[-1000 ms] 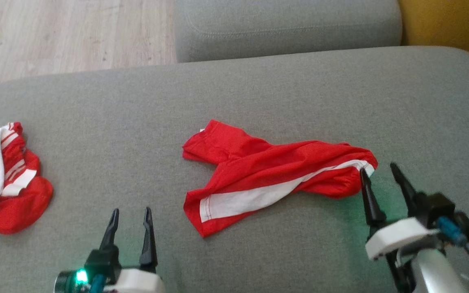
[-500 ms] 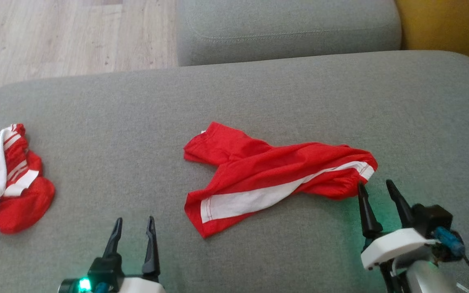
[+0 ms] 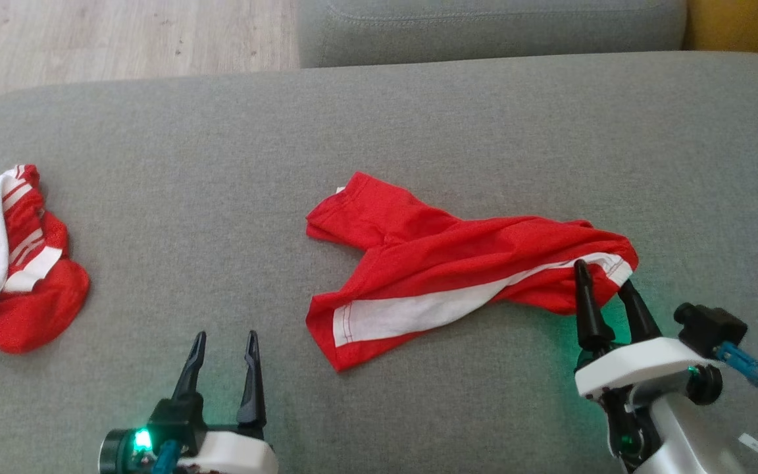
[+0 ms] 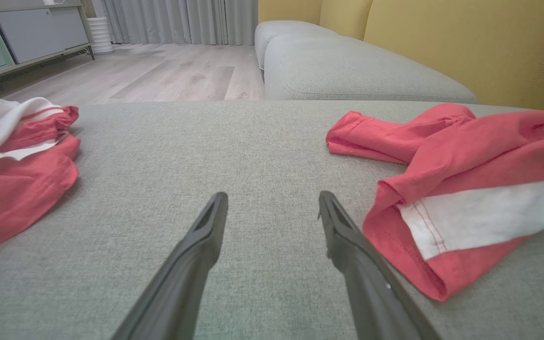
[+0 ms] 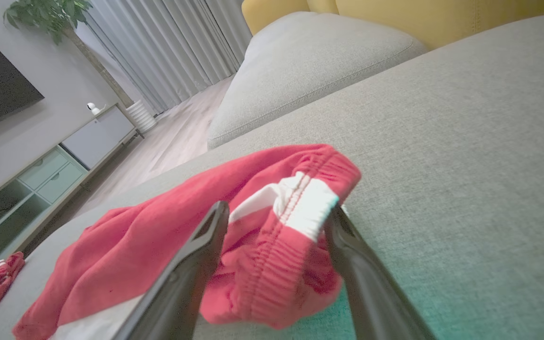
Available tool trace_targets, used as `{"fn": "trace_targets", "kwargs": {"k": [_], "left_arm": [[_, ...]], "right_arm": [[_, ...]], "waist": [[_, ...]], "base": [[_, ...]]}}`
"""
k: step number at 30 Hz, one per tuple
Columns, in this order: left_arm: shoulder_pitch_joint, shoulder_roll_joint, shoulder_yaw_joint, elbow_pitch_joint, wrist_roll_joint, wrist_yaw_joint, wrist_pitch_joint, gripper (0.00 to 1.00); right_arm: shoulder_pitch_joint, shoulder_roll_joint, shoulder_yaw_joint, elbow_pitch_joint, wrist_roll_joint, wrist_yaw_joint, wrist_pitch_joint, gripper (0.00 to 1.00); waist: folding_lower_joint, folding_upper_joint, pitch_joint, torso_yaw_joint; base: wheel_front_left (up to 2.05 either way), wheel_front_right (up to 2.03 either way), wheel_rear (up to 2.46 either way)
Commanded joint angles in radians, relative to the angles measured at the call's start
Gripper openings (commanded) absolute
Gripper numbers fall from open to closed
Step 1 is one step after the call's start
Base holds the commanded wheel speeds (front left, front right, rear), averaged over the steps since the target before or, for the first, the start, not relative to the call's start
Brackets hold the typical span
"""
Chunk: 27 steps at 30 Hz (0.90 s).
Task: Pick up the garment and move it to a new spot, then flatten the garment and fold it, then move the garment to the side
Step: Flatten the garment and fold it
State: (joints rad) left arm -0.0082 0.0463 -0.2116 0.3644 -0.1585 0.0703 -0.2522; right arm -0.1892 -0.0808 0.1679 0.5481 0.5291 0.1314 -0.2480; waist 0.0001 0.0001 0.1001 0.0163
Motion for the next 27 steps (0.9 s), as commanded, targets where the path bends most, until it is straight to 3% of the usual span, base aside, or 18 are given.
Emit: {"fn": "trace_targets", "kwargs": {"k": [1, 10, 11, 12, 13, 14, 15, 22, 27], "left_arm": [[-0.04, 0.004, 0.023, -0.028, 0.0, 0.002, -0.01, 1.0], [-0.048, 0.004, 0.017, -0.029, -0.006, 0.002, -0.01, 1.0], [-0.047, 0.004, 0.016, -0.028, -0.007, 0.002, -0.01, 1.0], [-0.047, 0.004, 0.015, -0.028, -0.008, 0.001, -0.01, 1.0], [-0.048, 0.004, 0.013, -0.028, -0.009, 0.0, -0.01, 1.0], [-0.049, 0.004, 0.011, -0.029, -0.01, -0.004, -0.01, 1.0], [-0.051, 0.004, 0.007, -0.029, -0.007, -0.009, -0.01, 1.0], [-0.065, 0.004, -0.019, -0.035, -0.032, -0.033, -0.01, 1.0], [-0.089, 0.004, -0.073, -0.037, -0.101, -0.12, -0.01, 1.0]], "right_arm": [[-0.036, -0.016, 0.03, -0.027, 0.028, -0.001, -0.014, 1.0], [-0.048, -0.055, 0.084, -0.066, 0.15, -0.001, -0.014, 1.0], [-0.045, -0.058, 0.087, -0.07, 0.159, -0.001, -0.014, 0.88], [-0.043, -0.062, 0.09, -0.074, 0.163, -0.001, -0.014, 0.46], [-0.042, -0.065, 0.094, -0.077, 0.166, -0.001, -0.014, 0.31], [-0.041, -0.068, 0.096, -0.079, 0.17, -0.001, -0.014, 0.07], [-0.04, -0.07, 0.097, -0.083, 0.172, -0.001, -0.014, 0.03], [-0.028, -0.082, 0.098, -0.099, 0.181, -0.001, -0.014, 0.0], [-0.036, -0.089, 0.107, -0.102, 0.162, -0.001, -0.014, 0.0]], "waist": [[-0.0001, -0.0001, 0.005, 0.003], [-0.0001, -0.0001, 0.017, 0.007], [-0.0001, -0.0001, 0.016, 0.006], [-0.0001, -0.0001, 0.016, 0.005], [-0.0001, -0.0001, 0.017, 0.004], [-0.0001, -0.0001, 0.018, 0.003], [-0.0001, -0.0001, 0.019, 0.001], [-0.0001, -0.0001, 0.026, -0.007], [-0.0001, -0.0001, 0.04, -0.013]], "base": [[0.0, 0.0, 0.0], [0.0, 0.0, 0.0], [0.0, 0.0, 0.0], [0.0, 0.0, 0.0], [0.0, 0.0, 0.0], [0.0, 0.0, 0.0], [0.0, 0.0, 0.0], [0.0, 0.0, 0.0], [0.0, 0.0, 0.0]]}}
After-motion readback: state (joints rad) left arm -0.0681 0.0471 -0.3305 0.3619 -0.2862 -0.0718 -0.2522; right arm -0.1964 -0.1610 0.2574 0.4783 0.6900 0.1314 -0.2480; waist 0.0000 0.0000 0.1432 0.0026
